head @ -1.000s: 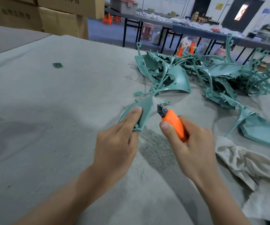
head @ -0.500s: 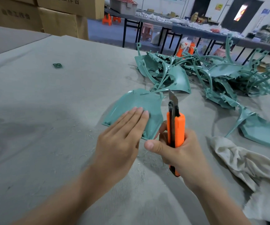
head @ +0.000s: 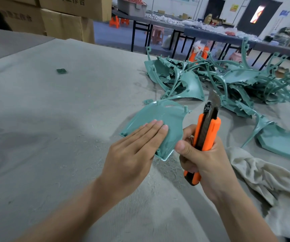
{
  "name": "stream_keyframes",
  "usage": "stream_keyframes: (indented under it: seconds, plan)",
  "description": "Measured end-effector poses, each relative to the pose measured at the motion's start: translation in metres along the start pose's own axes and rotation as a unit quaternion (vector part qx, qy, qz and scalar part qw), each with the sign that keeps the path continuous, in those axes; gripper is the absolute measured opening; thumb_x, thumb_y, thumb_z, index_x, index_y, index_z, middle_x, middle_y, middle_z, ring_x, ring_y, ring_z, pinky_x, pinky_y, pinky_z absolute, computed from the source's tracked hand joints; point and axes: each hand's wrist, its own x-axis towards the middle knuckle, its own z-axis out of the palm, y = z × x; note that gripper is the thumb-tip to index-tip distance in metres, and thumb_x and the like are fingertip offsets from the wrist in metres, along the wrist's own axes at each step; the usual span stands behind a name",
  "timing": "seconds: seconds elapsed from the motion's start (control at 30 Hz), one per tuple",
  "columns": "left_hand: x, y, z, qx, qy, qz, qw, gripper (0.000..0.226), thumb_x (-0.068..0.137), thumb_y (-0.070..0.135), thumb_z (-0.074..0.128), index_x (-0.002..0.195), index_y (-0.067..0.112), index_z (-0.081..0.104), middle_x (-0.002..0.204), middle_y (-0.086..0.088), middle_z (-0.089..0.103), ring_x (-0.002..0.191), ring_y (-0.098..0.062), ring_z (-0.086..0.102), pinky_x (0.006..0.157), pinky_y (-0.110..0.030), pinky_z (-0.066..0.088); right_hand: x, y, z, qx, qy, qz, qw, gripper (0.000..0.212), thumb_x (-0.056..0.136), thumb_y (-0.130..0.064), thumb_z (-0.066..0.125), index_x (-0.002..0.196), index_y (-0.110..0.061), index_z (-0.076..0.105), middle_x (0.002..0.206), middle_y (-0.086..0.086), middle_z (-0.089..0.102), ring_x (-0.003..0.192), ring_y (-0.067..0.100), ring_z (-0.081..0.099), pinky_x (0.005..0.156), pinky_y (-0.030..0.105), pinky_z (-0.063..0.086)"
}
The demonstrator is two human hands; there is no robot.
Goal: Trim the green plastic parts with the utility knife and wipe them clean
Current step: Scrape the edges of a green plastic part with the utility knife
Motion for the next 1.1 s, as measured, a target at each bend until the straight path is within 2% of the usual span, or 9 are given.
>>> stream_keyframes:
  seconds: [0.23,0.43,0.6,0.73,0.83,0.9,0.93,1.0,1.1]
  plan:
    - [-0.003,0.002,0.004,-0.013,0.001,-0.012,1.0,0.041,0.103,0.01,0.024,0.117,-0.001,0.061,0.121,-0.012,0.063,0.114,-0.02,0.061,0.104,-0.028,0.044,0.002,0.001,0.001,0.044,0.195,-0.038,0.979,0.027,0.071,-0.045,0.073,0.068,-0.021,0.062,0.048,-0.005,0.031,0.04,0.008,0.025,0.037,0.019,0.025]
    - [-0.005,-0.007,0.009,-0.011,0.033,-0.023,0.999,0.035,0.101,0.007,0.032,0.117,0.0,0.062,0.122,-0.007,0.061,0.116,-0.015,0.058,0.107,-0.026,0.041,0.002,0.002,-0.002,0.006,0.213,-0.084,0.973,0.019,0.084,-0.033,0.067,0.092,-0.016,0.072,0.063,0.0,0.059,0.039,0.008,0.029,0.038,0.019,0.026]
    - [-0.004,-0.008,0.009,-0.038,0.074,-0.083,0.993,0.037,0.086,-0.007,0.044,0.116,0.002,0.064,0.12,-0.002,0.061,0.117,-0.011,0.057,0.106,-0.021,0.04,0.004,0.003,-0.01,0.003,0.246,-0.059,0.967,0.022,0.087,-0.03,0.069,0.069,-0.017,0.067,0.059,0.002,0.06,0.039,0.01,0.029,0.037,0.02,0.025]
    - [0.005,-0.007,0.002,-0.05,0.106,-0.184,0.976,0.04,0.08,-0.008,0.064,0.116,0.01,0.062,0.11,0.006,0.063,0.095,-0.008,0.064,0.08,0.0,0.042,0.006,0.003,-0.015,0.037,0.291,-0.03,0.956,0.036,0.086,-0.044,0.066,0.06,-0.02,0.062,0.047,0.0,0.035,0.039,0.008,0.023,0.037,0.019,0.023]
    - [0.013,-0.006,-0.003,-0.088,0.111,-0.279,0.95,0.027,0.089,0.019,0.061,0.112,0.008,0.069,0.077,0.025,0.064,0.058,0.002,0.053,0.053,0.002,0.032,0.008,0.006,-0.022,-0.002,0.291,-0.059,0.955,0.017,0.097,-0.013,0.063,0.094,-0.027,0.073,0.066,-0.003,0.065,0.039,0.008,0.029,0.038,0.02,0.028]
    - [0.013,-0.007,-0.003,-0.121,0.111,-0.333,0.929,0.022,0.091,0.027,0.061,0.081,0.011,0.072,0.047,0.025,0.043,0.045,0.001,0.039,0.045,-0.003,0.028,0.009,0.007,-0.026,-0.027,0.296,-0.052,0.954,0.038,0.094,-0.002,0.064,0.118,-0.031,0.067,0.102,-0.008,0.075,0.041,0.007,0.032,0.04,0.019,0.032]
    - [0.014,-0.006,-0.003,-0.135,0.117,-0.347,0.921,0.028,0.091,0.023,0.063,0.063,0.019,0.06,0.045,0.021,0.041,0.043,0.001,0.035,0.044,-0.004,0.026,0.011,0.008,-0.029,-0.03,0.301,-0.049,0.952,0.039,0.093,-0.004,0.065,0.12,-0.031,0.066,0.104,-0.008,0.075,0.041,0.007,0.032,0.041,0.019,0.033]
    - [0.016,-0.005,-0.004,-0.154,0.126,-0.371,0.907,0.044,0.089,0.021,0.064,0.054,0.028,0.039,0.044,0.016,0.039,0.041,0.002,0.033,0.043,-0.005,0.024,0.013,0.009,-0.034,-0.02,0.309,-0.046,0.95,0.025,0.094,-0.012,0.066,0.115,-0.026,0.068,0.077,-0.003,0.073,0.041,0.008,0.033,0.039,0.019,0.031]
    - [0.014,-0.009,-0.001,-0.21,0.138,-0.42,0.872,0.045,0.084,0.034,0.063,0.061,-0.001,0.049,0.051,0.011,0.039,0.047,0.0,0.033,0.044,-0.011,0.027,0.017,0.015,-0.043,-0.002,0.351,-0.04,0.936,0.019,0.096,-0.011,0.063,0.112,-0.022,0.067,0.063,-0.002,0.066,0.04,0.008,0.032,0.039,0.019,0.03]
